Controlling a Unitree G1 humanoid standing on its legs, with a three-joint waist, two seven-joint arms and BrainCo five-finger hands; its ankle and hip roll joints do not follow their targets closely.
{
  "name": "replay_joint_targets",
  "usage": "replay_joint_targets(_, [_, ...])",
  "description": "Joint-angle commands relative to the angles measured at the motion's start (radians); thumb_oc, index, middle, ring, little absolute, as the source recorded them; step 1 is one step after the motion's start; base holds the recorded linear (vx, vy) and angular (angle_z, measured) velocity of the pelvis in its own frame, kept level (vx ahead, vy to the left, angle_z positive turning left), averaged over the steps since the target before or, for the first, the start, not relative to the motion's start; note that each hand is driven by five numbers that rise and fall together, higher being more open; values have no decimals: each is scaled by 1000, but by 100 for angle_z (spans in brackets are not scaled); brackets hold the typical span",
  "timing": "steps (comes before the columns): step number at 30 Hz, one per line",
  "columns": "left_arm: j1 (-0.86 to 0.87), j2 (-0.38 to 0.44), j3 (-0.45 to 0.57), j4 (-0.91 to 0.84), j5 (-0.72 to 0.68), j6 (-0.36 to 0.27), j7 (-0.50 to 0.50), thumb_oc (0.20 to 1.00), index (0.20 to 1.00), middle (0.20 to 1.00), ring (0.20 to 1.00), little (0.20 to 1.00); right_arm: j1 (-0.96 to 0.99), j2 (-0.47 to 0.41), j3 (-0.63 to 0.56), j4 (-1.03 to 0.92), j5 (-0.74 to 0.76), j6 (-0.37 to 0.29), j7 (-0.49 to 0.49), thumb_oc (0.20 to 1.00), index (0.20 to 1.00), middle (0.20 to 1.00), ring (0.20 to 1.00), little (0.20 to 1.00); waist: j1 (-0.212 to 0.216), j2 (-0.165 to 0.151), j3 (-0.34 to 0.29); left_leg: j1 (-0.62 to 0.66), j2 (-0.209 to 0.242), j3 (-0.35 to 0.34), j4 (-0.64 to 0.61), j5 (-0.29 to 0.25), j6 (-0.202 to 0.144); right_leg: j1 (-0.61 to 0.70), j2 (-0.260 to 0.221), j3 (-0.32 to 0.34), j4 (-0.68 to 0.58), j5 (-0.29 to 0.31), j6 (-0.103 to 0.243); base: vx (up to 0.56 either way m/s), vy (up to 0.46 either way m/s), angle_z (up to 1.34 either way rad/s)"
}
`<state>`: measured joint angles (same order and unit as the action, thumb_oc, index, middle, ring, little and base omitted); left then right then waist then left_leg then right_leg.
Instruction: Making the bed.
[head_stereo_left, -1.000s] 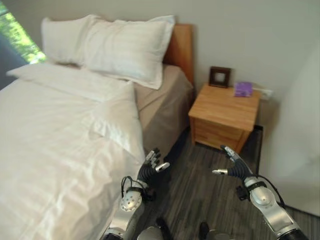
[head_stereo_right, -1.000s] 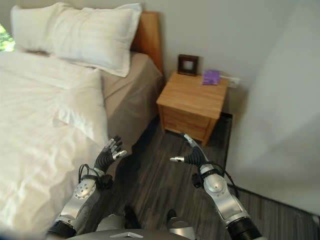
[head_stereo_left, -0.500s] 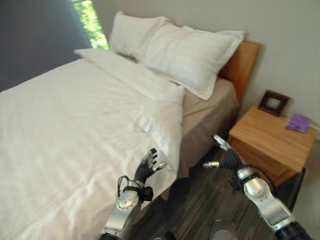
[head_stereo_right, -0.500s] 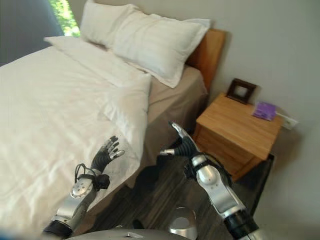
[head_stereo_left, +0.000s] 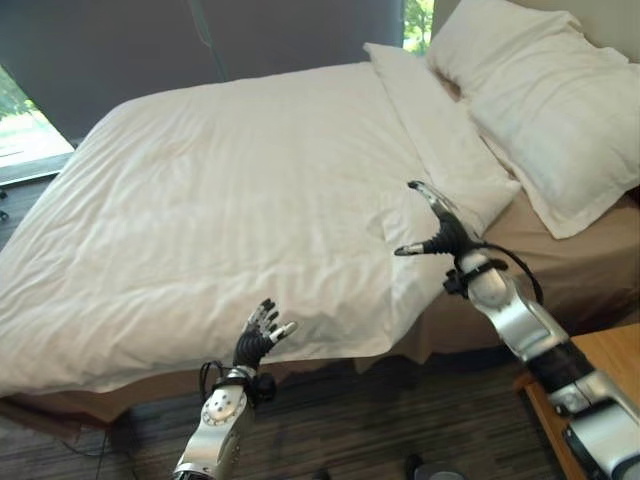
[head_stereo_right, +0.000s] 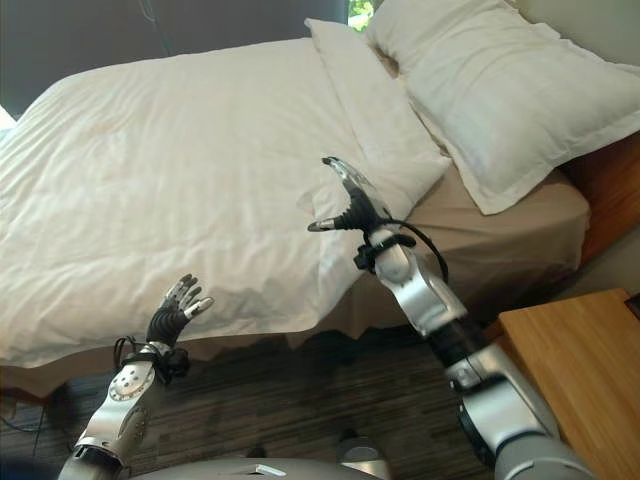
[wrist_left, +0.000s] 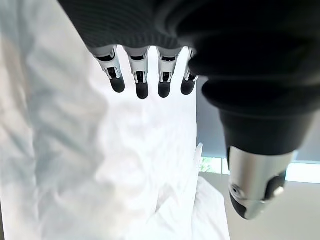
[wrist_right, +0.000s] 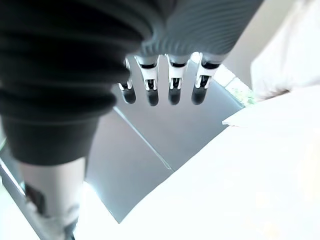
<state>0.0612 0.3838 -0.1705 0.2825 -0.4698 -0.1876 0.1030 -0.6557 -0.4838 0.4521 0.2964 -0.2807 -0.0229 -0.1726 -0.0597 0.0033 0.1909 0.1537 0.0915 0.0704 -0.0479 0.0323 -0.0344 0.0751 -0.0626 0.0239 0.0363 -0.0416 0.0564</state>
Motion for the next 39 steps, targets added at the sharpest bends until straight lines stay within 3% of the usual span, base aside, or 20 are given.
replay_joint_targets(1, [-15, 63, 52, -40, -69, -59, 3, 1000, 1000, 1000, 1000, 1000, -171, 28, 41, 84, -70, -8, -61, 1000, 1000, 1000, 1000, 1000, 51, -48, 24, -62, 9, 25, 137, -72, -73, 9, -115, 4, -124, 57, 56, 14, -165, 28])
replay_joint_targets(4, [-3, 77, 54, -60, -90, -42, -35, 1000, 1000, 1000, 1000, 1000, -226, -4, 72, 221, -99, 23, -73, 1000, 1000, 1000, 1000, 1000, 48, -19, 58, -126, 48, 179, 133, -10, -74, 27, -126, -105, -124, 34, 49, -15, -59, 78])
replay_joint_targets(6, [6, 88, 53, -66, -81, -38, -47, 1000, 1000, 1000, 1000, 1000, -252, -6, 90, 263, -114, 32, -73, 1000, 1000, 1000, 1000, 1000, 46, -2, 51, -108, 49, 193, 87, -5, -71, 25, -118, -119, -124, 30, 51, 28, -16, 75])
replay_joint_targets(12, [-25, 151, 46, -72, -82, -54, -82, 1000, 1000, 1000, 1000, 1000, -429, -91, 155, 476, -175, 46, -106, 1000, 1000, 1000, 1000, 1000, 45, 53, 73, -132, 46, 172, -39, 66, -81, -60, -115, -162, -124, 50, 63, -80, 2, 28])
replay_joint_targets(13, [-24, 179, 58, -76, -90, -62, -87, 1000, 1000, 1000, 1000, 1000, -510, -150, 194, 556, -202, 56, -119, 1000, 1000, 1000, 1000, 1000, 39, 69, 85, -166, 54, 171, -39, 82, -87, -99, -108, -162, -124, 58, 64, -14, -28, 40])
replay_joint_targets(23, [-47, 207, 92, -72, -97, -93, -83, 1000, 1000, 1000, 1000, 1000, -655, -297, 270, 685, -225, 65, -176, 1000, 1000, 1000, 1000, 1000, 37, 109, 140, -270, 78, 184, -39, 129, -115, -214, -90, -128, -119, 77, 66, -48, -37, -3])
replay_joint_targets(26, [-53, 207, 93, -74, -96, -95, -82, 1000, 1000, 1000, 1000, 1000, -667, -307, 277, 690, -227, 66, -180, 1000, 1000, 1000, 1000, 1000, 37, 116, 145, -280, 80, 185, -39, 132, -118, -227, -88, -127, -118, 79, 67, -37, -23, -8])
replay_joint_targets(31, [-102, 235, 91, -89, -99, -117, -80, 1000, 1000, 1000, 1000, 1000, -787, -345, 345, 743, -211, 59, -202, 1000, 1000, 1000, 1000, 1000, 45, 161, 193, -371, 92, 198, -39, 161, -141, -332, -83, -102, -119, 102, 74, -121, -28, -16])
replay_joint_targets(32, [-110, 233, 93, -87, -102, -119, -78, 1000, 1000, 1000, 1000, 1000, -797, -347, 352, 757, -203, 57, -204, 865, 865, 865, 865, 865, 47, 167, 192, -386, 95, 199, -39, 164, -144, -348, -80, -96, -120, 105, 75, -102, -41, -16])
replay_joint_targets(33, [-117, 233, 91, -84, -103, -120, -75, 1000, 1000, 1000, 1000, 1000, -803, -352, 356, 769, -193, 57, -207, 598, 598, 598, 598, 598, 47, 172, 197, -401, 96, 198, -39, 167, -146, -362, -78, -92, -121, 107, 77, -93, -43, -13])
replay_joint_targets(38, [-106, 226, 105, -94, -108, -121, -73, 1000, 1000, 1000, 1000, 1000, -788, -364, 357, 769, -168, 61, -209, 200, 200, 200, 200, 200, 44, 187, 197, -420, 99, 196, -39, 170, -146, -388, -67, -71, -121, 112, 74, -51, -19, -7])
replay_joint_targets(39, [-106, 226, 105, -94, -108, -121, -73, 1000, 1000, 1000, 1000, 1000, -788, -364, 357, 769, -168, 61, -209, 200, 200, 200, 200, 200, 44, 187, 197, -420, 99, 196, -39, 170, -146, -388, -66, -71, -121, 112, 74, -52, -12, -9])
